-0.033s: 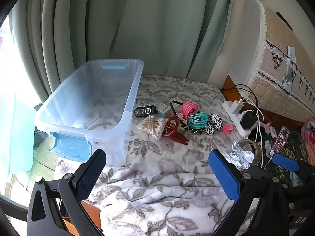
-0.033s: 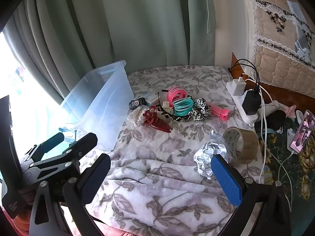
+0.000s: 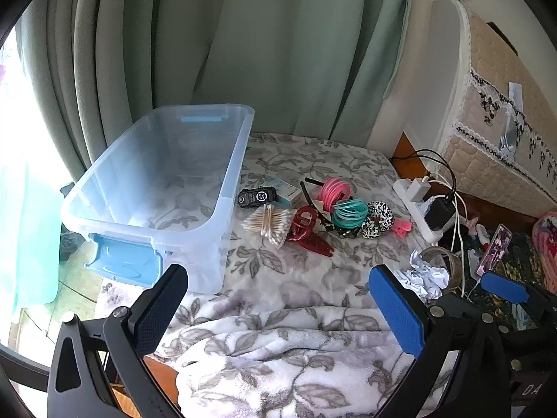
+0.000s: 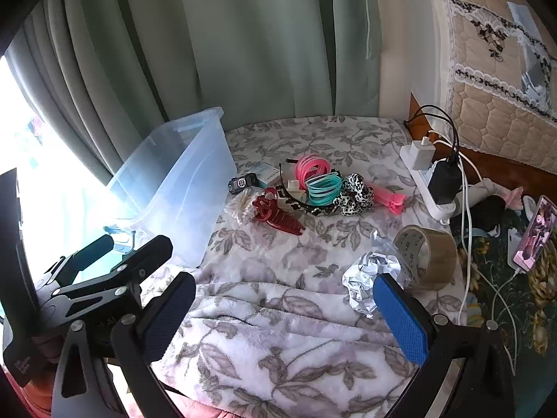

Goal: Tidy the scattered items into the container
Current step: 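Move both tools toward the crumpled foil and tape roll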

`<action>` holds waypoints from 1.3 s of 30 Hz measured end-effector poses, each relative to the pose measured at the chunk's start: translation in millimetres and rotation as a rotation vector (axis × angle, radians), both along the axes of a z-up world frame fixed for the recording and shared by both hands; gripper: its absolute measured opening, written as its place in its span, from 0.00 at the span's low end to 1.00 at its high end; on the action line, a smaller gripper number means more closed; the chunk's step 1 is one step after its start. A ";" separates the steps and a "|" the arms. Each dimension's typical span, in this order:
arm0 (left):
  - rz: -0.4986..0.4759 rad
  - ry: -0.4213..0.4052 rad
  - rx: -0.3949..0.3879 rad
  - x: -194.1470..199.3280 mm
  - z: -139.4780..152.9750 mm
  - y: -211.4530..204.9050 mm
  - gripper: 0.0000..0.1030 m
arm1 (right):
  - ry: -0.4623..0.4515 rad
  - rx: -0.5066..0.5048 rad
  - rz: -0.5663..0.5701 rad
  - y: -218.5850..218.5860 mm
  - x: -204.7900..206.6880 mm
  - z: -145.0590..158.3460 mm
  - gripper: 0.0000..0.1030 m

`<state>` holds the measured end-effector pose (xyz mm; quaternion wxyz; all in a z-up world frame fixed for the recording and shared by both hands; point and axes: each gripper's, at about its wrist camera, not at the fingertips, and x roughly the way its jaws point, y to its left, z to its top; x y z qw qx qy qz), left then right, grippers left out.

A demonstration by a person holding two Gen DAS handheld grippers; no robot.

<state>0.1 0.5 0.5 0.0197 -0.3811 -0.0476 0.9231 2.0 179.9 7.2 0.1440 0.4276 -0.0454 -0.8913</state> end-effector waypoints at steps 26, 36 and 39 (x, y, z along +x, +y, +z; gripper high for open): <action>-0.010 0.018 -0.005 -2.3 -7.4 0.2 1.00 | -0.004 0.005 0.001 -1.0 -2.9 -6.0 1.00; -0.020 -0.017 0.001 -6.7 -13.3 1.6 1.00 | -0.021 0.006 0.000 -0.1 -4.7 -11.6 1.00; -0.022 -0.019 0.001 -7.4 -14.1 1.8 1.00 | -0.023 0.005 -0.001 0.0 -5.2 -12.1 1.00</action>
